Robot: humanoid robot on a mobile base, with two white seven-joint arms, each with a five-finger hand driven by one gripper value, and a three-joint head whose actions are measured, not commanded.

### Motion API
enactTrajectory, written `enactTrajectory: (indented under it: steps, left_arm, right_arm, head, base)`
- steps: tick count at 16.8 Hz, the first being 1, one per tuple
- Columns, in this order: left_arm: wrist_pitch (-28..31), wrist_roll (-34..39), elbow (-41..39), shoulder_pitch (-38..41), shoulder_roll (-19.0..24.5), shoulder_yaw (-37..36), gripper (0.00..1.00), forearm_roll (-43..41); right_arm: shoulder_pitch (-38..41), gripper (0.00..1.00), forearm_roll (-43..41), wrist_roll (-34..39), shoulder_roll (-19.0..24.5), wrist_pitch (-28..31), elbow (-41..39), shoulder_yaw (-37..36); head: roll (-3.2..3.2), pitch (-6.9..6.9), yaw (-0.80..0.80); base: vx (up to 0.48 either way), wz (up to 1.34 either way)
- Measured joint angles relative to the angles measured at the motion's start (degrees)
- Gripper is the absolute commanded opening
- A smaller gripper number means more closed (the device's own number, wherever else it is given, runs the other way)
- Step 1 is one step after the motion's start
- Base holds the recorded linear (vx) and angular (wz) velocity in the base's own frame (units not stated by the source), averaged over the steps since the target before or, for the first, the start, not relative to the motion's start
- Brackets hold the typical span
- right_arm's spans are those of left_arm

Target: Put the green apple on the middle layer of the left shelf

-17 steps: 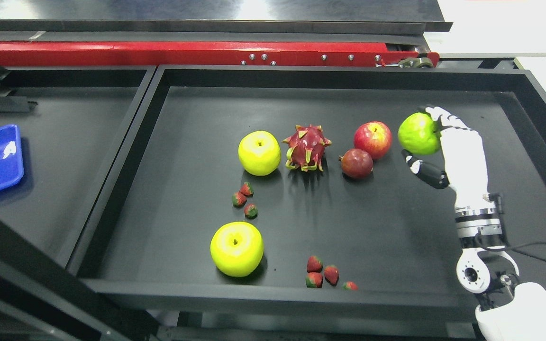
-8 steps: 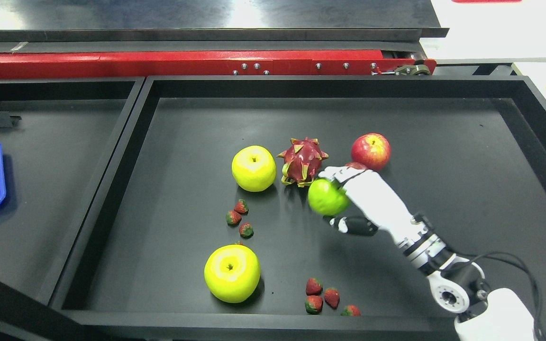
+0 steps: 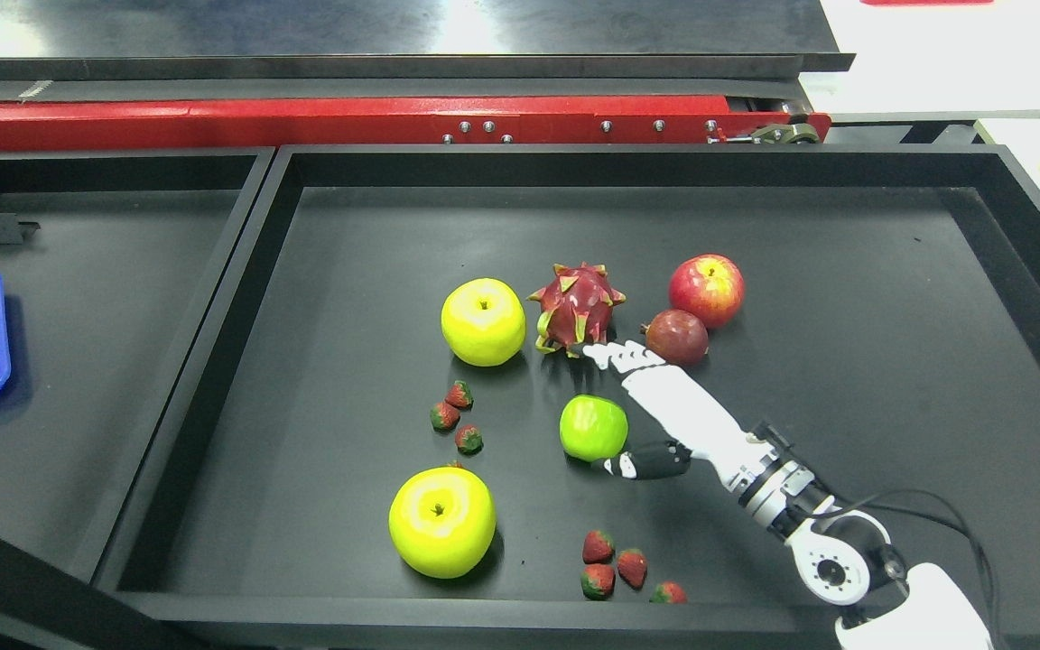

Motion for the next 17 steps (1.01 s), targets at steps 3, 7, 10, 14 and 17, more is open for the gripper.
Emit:
enactTrajectory:
  steps: [3, 7, 10, 14, 17]
  left_arm:
    - [0.0, 0.0, 0.0, 0.0, 0.0, 0.0, 1.0, 0.0]
    - [0.0, 0.0, 0.0, 0.0, 0.0, 0.0, 1.0, 0.0]
    - [0.0, 0.0, 0.0, 0.0, 0.0, 0.0, 1.0, 0.0]
    - [0.0, 0.0, 0.0, 0.0, 0.0, 0.0, 1.0, 0.0]
    - [0.0, 0.0, 0.0, 0.0, 0.0, 0.0, 1.0, 0.0]
  right_arm:
    - [1.7, 1.0, -11.8, -1.3, 3.1, 2.3, 0.1, -4.8]
    - [5.4, 1.0, -22.4, -3.1, 7.7, 3.3, 0.3, -11.2]
    - [7.6, 1.0, -28.3, -4.4, 9.8, 3.4, 0.3, -14.2]
    - [10.3, 1.0, -32.9, -4.8, 11.7, 3.3, 0.3, -15.7]
    - [12.4, 1.0, -34.9, -5.1, 12.7, 3.0, 0.2, -14.9]
  head:
    - [0.0, -0.01, 0.0]
    - [0.0, -0.01, 0.0]
    - [0.0, -0.01, 0.0]
    - [0.0, -0.01, 0.0]
    - [0.0, -0.01, 0.0]
  base:
    - [0.0, 0.0]
    - [0.0, 0.0]
    - [0.0, 0.0]
    - [0.0, 0.0]
    - [0.0, 0.0]
